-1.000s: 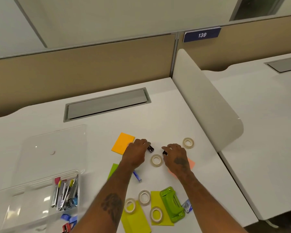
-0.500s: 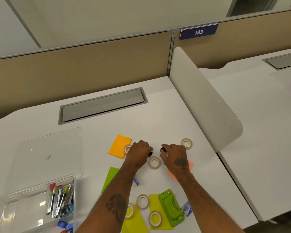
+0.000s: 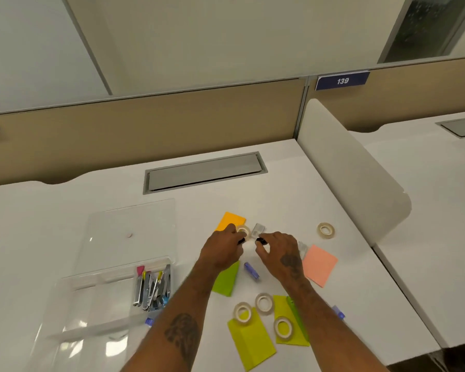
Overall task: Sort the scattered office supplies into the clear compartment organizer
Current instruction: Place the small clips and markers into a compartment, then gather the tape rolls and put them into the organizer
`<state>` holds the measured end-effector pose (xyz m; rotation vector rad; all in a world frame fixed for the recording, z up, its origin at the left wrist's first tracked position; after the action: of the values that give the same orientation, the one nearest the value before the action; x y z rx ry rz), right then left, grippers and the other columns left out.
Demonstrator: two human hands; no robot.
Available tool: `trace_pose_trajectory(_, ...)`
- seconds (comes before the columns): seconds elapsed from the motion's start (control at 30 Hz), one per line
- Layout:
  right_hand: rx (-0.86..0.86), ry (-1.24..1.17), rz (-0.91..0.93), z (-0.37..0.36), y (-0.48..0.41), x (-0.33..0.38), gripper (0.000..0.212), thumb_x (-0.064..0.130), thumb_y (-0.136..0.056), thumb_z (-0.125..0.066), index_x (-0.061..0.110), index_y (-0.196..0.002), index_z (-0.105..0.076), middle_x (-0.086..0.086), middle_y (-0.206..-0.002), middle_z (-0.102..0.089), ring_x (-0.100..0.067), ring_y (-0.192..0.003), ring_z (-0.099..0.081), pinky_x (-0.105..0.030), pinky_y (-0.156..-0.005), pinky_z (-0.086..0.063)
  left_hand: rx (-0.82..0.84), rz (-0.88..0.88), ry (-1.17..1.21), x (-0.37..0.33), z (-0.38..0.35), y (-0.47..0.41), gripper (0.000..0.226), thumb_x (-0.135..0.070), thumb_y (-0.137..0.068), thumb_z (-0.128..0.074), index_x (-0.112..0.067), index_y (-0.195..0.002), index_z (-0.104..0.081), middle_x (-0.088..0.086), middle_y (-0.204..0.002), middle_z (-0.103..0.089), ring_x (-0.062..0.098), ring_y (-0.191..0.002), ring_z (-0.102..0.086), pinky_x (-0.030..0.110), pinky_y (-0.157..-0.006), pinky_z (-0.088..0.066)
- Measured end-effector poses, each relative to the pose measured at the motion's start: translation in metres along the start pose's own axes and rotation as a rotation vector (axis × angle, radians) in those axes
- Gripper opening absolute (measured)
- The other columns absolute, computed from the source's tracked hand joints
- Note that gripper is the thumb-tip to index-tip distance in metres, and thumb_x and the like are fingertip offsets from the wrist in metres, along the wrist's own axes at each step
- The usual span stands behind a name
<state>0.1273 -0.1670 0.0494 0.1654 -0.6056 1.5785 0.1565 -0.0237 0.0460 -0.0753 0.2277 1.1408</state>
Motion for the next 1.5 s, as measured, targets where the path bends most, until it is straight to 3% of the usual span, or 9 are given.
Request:
trace_pose_trajectory(0.17, -0.025, -0.068, 0.081, -0.01, 0.032, 0.078, 0.014, 0.024, -0.078, -0.073, 0.016, -0.09, -0.074, -0.002, -0.08, -0.074, -0.029, -0.076, -0.068, -0.042, -0.073, -0.053, -0.064, 0.097, 0.098, 0.059, 0.028, 0.079, 0.033, -0.03, -0.096, -0.049, -0.019, -0.126, -0.058, 0.008, -0.114, -0.055, 0.034, -0.095, -0.061, 0.042, -0.079, -0.051)
trace_pose_trajectory(0.3, 0.061, -0.148, 0.054, -0.032, 0.067, 0.131, 0.023, 0.028, -0.085, -0.065, 0.017, -0.104, -0.072, -0.004, -0.096, -0.072, -0.028, -0.094, -0.063, -0.039, -0.082, -0.05, -0.093, 0.188, 0.112, 0.1, 0.04, 0.144, 0.029, -0.03, -0.095, -0.049, -0.017, -0.119, -0.061, 0.007, -0.108, -0.059, 0.031, -0.095, -0.061, 0.04, -0.081, -0.051)
trace_pose_trajectory(0.37, 0.116, -0.182, 0.035, -0.044, 0.087, 0.153, 0.027, 0.031, -0.087, -0.063, 0.018, -0.109, -0.069, -0.002, -0.103, -0.07, -0.024, -0.103, -0.06, -0.035, -0.087, -0.048, -0.081, 0.21, 0.13, 0.114, 0.04, 0.175, 0.025, -0.03, -0.094, -0.05, -0.014, -0.109, -0.062, 0.006, -0.102, -0.06, 0.028, -0.092, -0.059, 0.04, -0.078, -0.051)
trace_pose_trajectory(0.6, 0.207, -0.114, 0.175, -0.067, 0.139, 0.214, 0.027, 0.035, -0.086, -0.06, 0.02, -0.107, -0.068, 0.0, -0.097, -0.069, -0.021, -0.098, -0.06, -0.033, -0.081, -0.051, -0.033, 0.252, 0.202, 0.138, 0.03, 0.252, 0.016, -0.028, -0.083, -0.057, -0.012, -0.081, -0.058, 0.005, -0.084, -0.058, 0.025, -0.075, -0.056, 0.035, -0.064, -0.046)
trace_pose_trajectory(0.9, 0.309, -0.002, 0.229, -0.073, 0.151, 0.235, 0.041, 0.045, -0.091, -0.048, 0.025, -0.125, -0.057, 0.003, -0.112, -0.066, -0.016, -0.106, -0.056, -0.028, -0.084, -0.045, -0.025, 0.278, 0.247, 0.132, 0.02, 0.283, 0.017, -0.031, -0.084, -0.06, -0.015, -0.086, -0.066, 0.0, -0.084, -0.059, 0.019, -0.075, -0.057, 0.028, -0.062, -0.041)
trace_pose_trajectory(1.1, 0.35, -0.032, 0.183, -0.073, 0.158, 0.23, 0.046, 0.046, -0.094, -0.043, 0.028, -0.135, -0.05, 0.003, -0.135, -0.057, -0.016, -0.123, -0.051, -0.031, -0.102, -0.04, -0.028, 0.325, 0.212, 0.136, 0.015, 0.292, 0.045, -0.045, -0.085, -0.06, -0.023, -0.124, -0.061, 0.001, -0.111, -0.065, 0.02, -0.1, -0.06, 0.033, -0.083, -0.05)
trace_pose_trajectory(1.3, 0.235, -0.025, 0.181, -0.056, 0.16, 0.222, 0.038, 0.039, -0.096, -0.043, 0.026, -0.13, -0.055, 0.005, -0.13, -0.06, -0.015, -0.12, -0.052, -0.029, -0.1, -0.04, -0.091, 0.306, 0.105, 0.135, 0.023, 0.291, 0.064, -0.056, -0.085, -0.054, -0.028, -0.141, -0.043, -0.004, -0.124, -0.057, 0.02, -0.103, -0.061, 0.029, -0.077, -0.046)
trace_pose_trajectory(1.43, 0.154, -0.03, 0.138, -0.04, 0.167, 0.206, 0.033, 0.035, -0.094, -0.052, 0.023, -0.123, -0.062, 0.002, -0.123, -0.064, -0.018, -0.118, -0.056, -0.032, -0.096, -0.045, -0.09, 0.259, 0.13, 0.124, 0.018, 0.279, 0.066, -0.056, -0.085, -0.055, -0.028, -0.143, -0.04, -0.006, -0.137, -0.05, 0.019, -0.111, -0.059, 0.031, -0.083, -0.049)
trace_pose_trajectory(1.5, 0.087, -0.014, 0.142, -0.028, 0.172, 0.194, 0.028, 0.028, -0.087, -0.065, 0.018, -0.113, -0.068, -0.002, -0.112, -0.069, -0.019, -0.108, -0.063, -0.031, -0.086, -0.053, -0.075, 0.224, 0.135, 0.113, 0.013, 0.268, 0.067, -0.056, -0.085, -0.055, -0.028, -0.143, -0.039, -0.005, -0.142, -0.048, 0.019, -0.117, -0.057, 0.034, -0.089, -0.049)
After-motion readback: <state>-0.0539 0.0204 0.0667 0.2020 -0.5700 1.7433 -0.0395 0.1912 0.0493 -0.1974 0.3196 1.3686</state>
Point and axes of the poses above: each hand's wrist, its own y-axis away from the middle knuckle, its own z-axis out of the back of the hand, x = y × z, the point moved 8 cm from there along -y, towards the middle knuckle
